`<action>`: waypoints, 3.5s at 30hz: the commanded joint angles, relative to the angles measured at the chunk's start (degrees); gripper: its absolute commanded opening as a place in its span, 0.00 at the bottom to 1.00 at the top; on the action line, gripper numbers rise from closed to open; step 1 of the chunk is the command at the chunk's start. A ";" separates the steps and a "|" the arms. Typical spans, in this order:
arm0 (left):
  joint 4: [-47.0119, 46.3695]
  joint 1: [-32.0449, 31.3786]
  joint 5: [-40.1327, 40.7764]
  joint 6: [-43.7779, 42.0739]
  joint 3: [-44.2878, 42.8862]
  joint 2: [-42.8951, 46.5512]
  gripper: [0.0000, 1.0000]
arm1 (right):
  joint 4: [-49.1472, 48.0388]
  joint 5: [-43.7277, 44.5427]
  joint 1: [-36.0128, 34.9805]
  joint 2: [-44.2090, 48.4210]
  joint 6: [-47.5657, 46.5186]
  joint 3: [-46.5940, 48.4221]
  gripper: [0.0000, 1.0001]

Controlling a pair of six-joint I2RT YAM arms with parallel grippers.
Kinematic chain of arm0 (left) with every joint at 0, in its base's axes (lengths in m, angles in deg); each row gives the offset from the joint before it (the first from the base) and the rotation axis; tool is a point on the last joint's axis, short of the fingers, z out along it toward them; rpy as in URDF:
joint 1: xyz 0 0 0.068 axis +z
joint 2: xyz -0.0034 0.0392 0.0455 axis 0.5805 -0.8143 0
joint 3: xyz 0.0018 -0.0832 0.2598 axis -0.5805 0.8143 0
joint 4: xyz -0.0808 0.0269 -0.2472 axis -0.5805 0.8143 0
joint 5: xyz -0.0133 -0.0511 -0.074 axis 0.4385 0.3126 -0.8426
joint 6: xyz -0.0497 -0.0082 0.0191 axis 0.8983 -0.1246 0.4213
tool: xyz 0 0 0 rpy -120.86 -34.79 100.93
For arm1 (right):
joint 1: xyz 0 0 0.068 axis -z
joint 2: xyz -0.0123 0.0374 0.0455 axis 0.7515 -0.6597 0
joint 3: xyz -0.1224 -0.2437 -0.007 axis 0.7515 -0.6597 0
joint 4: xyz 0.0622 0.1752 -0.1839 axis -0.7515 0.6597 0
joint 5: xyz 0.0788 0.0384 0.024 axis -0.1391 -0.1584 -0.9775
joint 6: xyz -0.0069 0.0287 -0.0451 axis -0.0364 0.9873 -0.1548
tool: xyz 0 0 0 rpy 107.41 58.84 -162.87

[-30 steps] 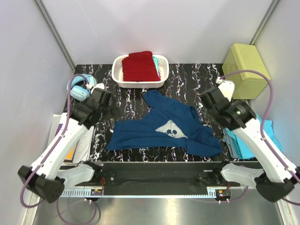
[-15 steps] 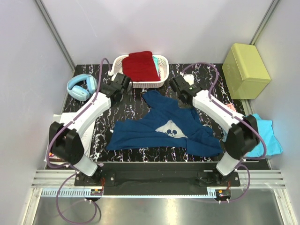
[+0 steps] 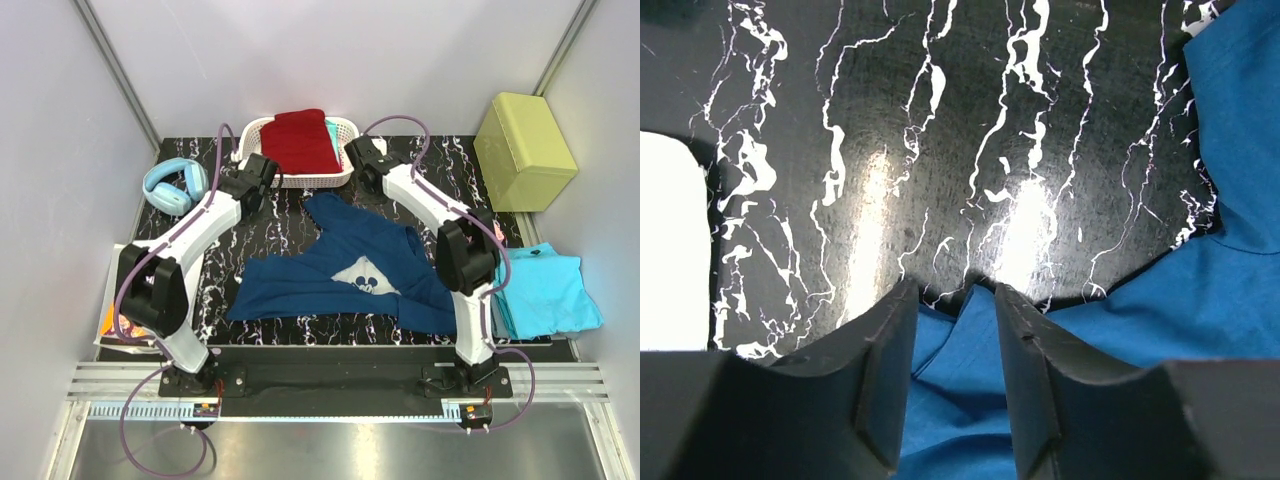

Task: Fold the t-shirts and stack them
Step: Flatten out the tshirt

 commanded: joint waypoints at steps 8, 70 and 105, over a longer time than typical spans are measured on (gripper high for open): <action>-3.33 -0.20 -4.19 1.97 6.64 5.90 0.38 | -1.09 -6.93 -0.26 -11.39 0.43 14.30 0.38; -3.77 -4.24 -5.77 2.68 13.33 9.86 0.37 | -2.15 -5.44 -6.58 -17.99 -3.96 28.83 0.48; -4.30 -5.83 -6.04 3.03 15.52 9.50 0.36 | -4.25 -3.87 -6.58 -18.80 -2.82 15.56 0.04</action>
